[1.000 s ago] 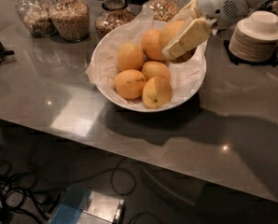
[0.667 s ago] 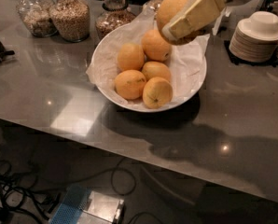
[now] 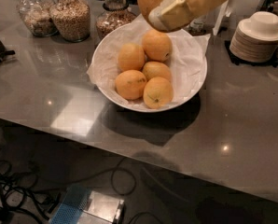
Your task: Pick orange from white bowl
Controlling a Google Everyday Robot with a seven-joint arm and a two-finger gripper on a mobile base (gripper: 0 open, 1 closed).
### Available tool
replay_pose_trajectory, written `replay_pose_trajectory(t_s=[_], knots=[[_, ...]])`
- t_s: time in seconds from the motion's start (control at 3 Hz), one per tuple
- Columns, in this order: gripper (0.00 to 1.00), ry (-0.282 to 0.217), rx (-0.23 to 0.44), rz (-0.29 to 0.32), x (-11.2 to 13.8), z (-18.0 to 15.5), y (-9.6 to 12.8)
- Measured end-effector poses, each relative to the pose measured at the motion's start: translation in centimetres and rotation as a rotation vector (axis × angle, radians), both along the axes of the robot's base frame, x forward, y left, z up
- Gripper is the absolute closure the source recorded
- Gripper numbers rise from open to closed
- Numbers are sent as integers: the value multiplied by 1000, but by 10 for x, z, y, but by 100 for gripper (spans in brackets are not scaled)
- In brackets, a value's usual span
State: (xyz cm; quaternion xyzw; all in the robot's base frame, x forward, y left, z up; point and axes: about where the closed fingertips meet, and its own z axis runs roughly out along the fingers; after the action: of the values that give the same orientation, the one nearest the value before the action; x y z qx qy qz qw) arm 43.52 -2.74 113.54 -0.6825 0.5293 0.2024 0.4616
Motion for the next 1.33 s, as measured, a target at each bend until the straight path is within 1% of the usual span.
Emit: replay_pose_trajectory(t_s=[0.33,0.67,1.0,1.33], knots=[[100,-6,102,141,-11,-4,18],[100,63,239,226,-8,-23,27],[100,63,239,226,-8,-23,27],[100,78,234,204,-9,-28,22]])
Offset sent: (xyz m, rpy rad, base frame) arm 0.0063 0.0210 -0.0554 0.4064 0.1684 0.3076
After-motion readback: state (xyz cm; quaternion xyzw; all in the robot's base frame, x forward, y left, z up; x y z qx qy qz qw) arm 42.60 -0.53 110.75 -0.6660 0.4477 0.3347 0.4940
